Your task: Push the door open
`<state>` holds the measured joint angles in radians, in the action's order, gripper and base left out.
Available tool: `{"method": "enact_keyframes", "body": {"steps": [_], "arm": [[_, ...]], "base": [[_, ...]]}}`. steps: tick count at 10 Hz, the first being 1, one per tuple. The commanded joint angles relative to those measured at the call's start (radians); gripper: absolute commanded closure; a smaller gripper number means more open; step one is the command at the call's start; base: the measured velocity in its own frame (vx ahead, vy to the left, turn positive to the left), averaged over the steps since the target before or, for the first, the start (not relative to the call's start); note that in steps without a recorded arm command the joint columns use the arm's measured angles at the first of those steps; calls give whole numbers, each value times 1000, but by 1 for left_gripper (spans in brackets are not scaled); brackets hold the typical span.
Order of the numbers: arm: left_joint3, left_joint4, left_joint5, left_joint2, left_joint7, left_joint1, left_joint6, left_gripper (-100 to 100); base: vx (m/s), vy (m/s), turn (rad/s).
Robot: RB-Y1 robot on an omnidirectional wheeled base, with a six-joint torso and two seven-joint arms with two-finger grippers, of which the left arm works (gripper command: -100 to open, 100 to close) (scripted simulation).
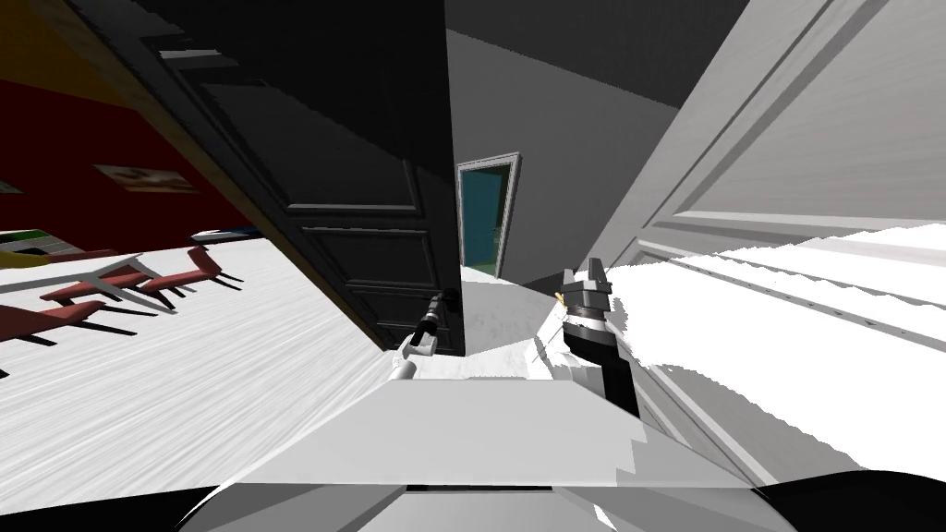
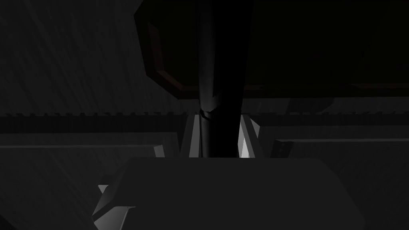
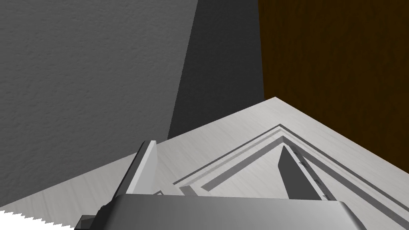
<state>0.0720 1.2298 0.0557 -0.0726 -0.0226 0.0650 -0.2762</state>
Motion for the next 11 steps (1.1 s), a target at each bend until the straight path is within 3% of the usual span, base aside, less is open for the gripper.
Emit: {"method": "enact_keyframes", "body": {"steps": [1, 2, 6, 11], "arm": [[-20, -1, 1, 2, 4, 6, -2, 100], [-11, -6, 2, 1, 0, 6, 1, 100], [-60, 2, -6, 8, 40, 3, 1, 100], [-110, 10, -16, 62, 83, -2, 1, 100]], "base": [[138, -94, 50], [66, -42, 24], [172, -61, 94], [199, -66, 109]]}}
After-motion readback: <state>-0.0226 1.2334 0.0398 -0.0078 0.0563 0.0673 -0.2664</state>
